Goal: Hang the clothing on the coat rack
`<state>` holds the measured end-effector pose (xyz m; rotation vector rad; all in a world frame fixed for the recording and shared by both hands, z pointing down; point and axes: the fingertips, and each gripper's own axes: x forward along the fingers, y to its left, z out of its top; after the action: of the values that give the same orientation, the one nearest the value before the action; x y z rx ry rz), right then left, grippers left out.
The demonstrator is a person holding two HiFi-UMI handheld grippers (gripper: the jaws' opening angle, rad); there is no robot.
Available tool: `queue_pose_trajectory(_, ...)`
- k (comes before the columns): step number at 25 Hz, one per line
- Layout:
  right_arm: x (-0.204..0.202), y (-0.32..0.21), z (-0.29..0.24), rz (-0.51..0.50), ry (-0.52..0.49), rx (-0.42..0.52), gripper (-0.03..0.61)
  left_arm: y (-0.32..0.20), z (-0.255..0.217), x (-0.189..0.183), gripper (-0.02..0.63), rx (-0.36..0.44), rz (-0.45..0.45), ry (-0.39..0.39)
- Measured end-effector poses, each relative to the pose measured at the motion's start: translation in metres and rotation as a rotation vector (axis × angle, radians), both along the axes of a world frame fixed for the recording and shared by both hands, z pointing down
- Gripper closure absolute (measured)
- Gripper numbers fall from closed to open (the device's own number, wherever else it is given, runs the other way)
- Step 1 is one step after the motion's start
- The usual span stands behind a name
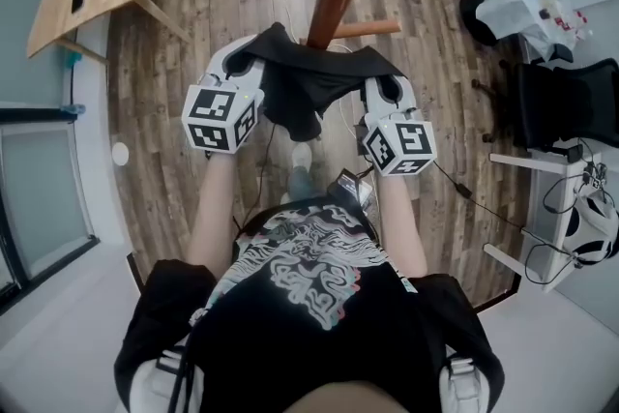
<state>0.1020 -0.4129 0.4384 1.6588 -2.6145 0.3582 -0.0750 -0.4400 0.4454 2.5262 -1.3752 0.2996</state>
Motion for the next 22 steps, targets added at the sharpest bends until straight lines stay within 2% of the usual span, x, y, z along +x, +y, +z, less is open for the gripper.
queue_pose_trajectory(12,-0.008,-0.002,0.031,-0.028,-0.013,-0.056,0.577,0.003,0.032,0.005,0.604,-0.056,0.014,-0.003)
queue_pose_trajectory(22,-0.009,0.009,0.037,-0.022,-0.001,-0.071,0.577,0.012,0.047,0.007,0.604,-0.084,0.024,-0.013)
